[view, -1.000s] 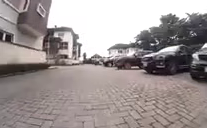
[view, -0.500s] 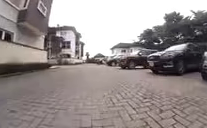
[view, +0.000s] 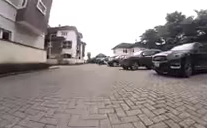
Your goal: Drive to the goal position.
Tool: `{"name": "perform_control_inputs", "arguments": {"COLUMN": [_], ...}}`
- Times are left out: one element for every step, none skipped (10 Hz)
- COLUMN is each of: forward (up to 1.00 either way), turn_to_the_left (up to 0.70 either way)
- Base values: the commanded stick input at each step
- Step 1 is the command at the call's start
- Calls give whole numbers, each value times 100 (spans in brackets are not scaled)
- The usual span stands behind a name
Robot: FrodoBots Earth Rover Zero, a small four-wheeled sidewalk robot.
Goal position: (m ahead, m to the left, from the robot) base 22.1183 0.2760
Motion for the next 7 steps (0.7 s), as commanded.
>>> {"name": "perform_control_inputs", "arguments": {"forward": [70,70,70,70,70,70,70], "turn_to_the_left": [0,0,0,0,0,0,0]}}
